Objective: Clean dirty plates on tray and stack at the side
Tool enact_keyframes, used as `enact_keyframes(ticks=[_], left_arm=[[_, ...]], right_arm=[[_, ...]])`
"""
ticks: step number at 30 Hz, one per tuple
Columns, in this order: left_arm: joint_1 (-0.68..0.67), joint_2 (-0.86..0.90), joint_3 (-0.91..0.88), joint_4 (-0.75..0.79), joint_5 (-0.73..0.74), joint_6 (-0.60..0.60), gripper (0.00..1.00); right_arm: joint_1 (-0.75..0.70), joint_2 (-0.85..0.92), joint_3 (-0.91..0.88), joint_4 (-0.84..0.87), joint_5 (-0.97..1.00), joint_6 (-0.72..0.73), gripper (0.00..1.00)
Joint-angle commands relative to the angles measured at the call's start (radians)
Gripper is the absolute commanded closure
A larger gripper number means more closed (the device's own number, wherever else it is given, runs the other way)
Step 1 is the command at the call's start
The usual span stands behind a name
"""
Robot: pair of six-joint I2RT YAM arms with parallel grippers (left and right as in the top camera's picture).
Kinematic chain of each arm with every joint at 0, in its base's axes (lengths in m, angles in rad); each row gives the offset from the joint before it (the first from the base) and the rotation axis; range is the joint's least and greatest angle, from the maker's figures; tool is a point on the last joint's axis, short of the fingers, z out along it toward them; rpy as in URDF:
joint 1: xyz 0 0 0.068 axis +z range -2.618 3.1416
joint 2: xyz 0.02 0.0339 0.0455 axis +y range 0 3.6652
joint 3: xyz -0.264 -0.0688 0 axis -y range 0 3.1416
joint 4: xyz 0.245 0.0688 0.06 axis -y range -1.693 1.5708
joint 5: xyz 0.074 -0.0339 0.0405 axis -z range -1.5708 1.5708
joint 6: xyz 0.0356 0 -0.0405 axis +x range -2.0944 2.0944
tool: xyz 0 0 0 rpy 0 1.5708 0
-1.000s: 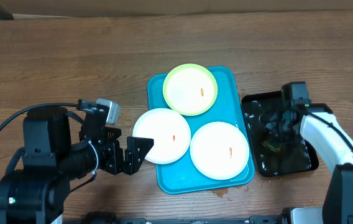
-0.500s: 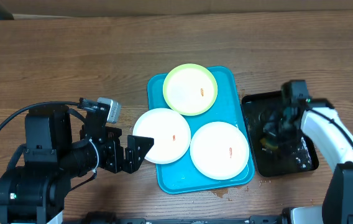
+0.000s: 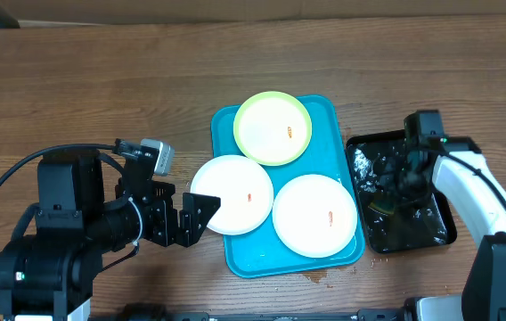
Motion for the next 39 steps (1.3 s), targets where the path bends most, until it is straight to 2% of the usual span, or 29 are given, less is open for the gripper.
enact_keyframes(ticks=[1,2,6,7,9,10,15,20,24,29,34,39], left_arm=[[-0.015,0.010,0.004,-0.015,-0.014,0.064,0.04],[-0.024,0.010,0.004,-0.022,-0.027,0.064,0.05],[-0.069,0.017,0.004,-0.044,-0.080,0.062,0.06],[-0.082,0.019,0.004,-0.047,-0.093,0.058,0.07],[-0.115,0.023,0.004,-0.048,-0.130,0.039,0.07],[-0.126,0.026,0.004,-0.047,-0.149,0.028,0.06],[-0.184,0.062,0.004,-0.046,-0.246,-0.068,0.09],[-0.248,0.126,-0.006,-0.045,-0.280,-0.123,0.17],[-0.321,0.188,-0.033,-0.037,-0.381,-0.217,0.21],[-0.419,0.246,-0.094,0.025,-0.390,-0.315,0.34],[-0.523,0.292,-0.212,0.155,-0.410,-0.421,0.48],[-0.600,0.370,-0.310,0.360,-0.394,-0.499,0.50]], right_arm=[[-0.001,-0.002,-0.075,0.087,0.002,0.003,0.60],[-0.001,-0.002,-0.097,0.127,0.002,0.003,0.66],[-0.001,-0.002,-0.139,0.187,0.030,0.015,0.67],[-0.001,-0.002,-0.141,0.187,0.045,0.027,0.73],[-0.001,-0.002,-0.142,0.188,0.045,0.030,0.92],[-0.001,-0.002,-0.142,0.188,0.040,0.030,0.96],[-0.001,-0.002,-0.121,0.146,0.013,0.029,0.96],[-0.001,-0.015,-0.021,0.011,0.013,0.029,0.96],[-0.001,-0.050,0.074,-0.097,0.013,0.023,0.96],[0.007,-0.117,0.123,-0.136,-0.098,-0.084,0.96],[0.042,-0.205,0.127,-0.145,-0.211,-0.158,0.96],[0.129,-0.241,0.127,-0.174,-0.276,-0.158,0.96]])
